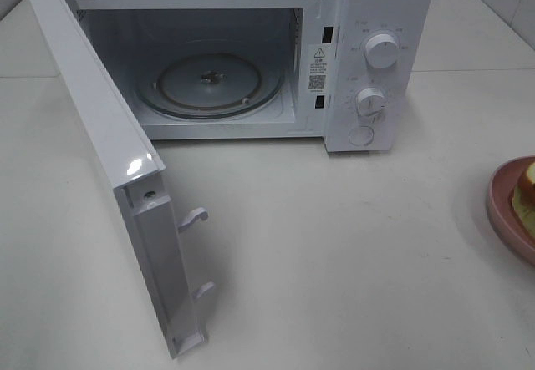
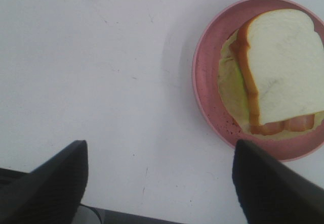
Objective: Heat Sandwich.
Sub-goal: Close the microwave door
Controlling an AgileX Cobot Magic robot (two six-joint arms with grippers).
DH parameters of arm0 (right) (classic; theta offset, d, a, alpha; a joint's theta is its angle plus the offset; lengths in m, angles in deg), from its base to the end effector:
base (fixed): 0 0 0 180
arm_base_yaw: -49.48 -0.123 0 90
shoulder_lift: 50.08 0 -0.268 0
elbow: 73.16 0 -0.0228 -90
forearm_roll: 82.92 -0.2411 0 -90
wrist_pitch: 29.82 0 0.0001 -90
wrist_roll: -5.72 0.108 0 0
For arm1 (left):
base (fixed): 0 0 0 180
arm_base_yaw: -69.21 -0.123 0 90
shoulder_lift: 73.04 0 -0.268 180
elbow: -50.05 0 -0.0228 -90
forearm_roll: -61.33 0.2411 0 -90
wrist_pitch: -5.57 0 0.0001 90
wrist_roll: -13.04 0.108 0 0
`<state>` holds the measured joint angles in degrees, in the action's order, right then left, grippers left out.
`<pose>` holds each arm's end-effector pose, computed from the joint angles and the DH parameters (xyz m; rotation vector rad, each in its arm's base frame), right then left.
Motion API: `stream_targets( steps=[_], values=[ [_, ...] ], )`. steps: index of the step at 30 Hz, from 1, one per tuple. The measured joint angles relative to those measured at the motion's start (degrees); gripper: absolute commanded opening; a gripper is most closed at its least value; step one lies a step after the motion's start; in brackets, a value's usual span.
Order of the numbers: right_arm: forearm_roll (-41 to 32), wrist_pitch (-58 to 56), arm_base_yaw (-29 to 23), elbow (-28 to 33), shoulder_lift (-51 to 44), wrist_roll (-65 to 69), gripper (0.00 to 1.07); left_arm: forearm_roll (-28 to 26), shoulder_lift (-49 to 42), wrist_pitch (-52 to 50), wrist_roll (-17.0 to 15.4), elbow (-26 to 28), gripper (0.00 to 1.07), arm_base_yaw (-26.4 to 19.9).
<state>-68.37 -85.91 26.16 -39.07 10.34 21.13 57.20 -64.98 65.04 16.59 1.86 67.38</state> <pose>0.1586 0.0438 0.2686 -0.2893 2.5625 -0.0788 0.0198 -0.0061 0.2667 0.0327 2.0175 -0.0263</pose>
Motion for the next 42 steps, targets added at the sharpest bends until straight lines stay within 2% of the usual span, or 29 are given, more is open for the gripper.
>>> stream_targets(
  steps=[3,11,20,26,37,42],
  values=[
    [-0.3,-2.0,0.0,0.0,-6.5,-0.8,0.76,0.0,0.0,0.0,0.0,0.0,1.01,0.0],
    [-0.4,-6.3,0.0,0.1,-16.2,-1.7,0.76,0.0,0.0,0.0,0.0,0.0,1.01,0.0],
    [-1.1,-8.1,0.3,5.1,-29.2,-2.8,0.76,0.0,0.0,0.0,0.0,0.0,1.01,0.0],
    [-3.3,-8.1,6.6,8.6,-38.1,-6.2,0.76,0.0,0.0,0.0,0.0,0.0,1.01,0.0],
    [-6.3,-4.1,14.7,13.5,-49.9,-7.2,0.76,0.0,0.0,0.0,0.0,0.0,1.01,0.0],
    [-6.3,-4.1,16.1,13.5,-51.9,-7.6,0.76,0.0,0.0,0.0,0.0,0.0,1.01,0.0]
  ],
)
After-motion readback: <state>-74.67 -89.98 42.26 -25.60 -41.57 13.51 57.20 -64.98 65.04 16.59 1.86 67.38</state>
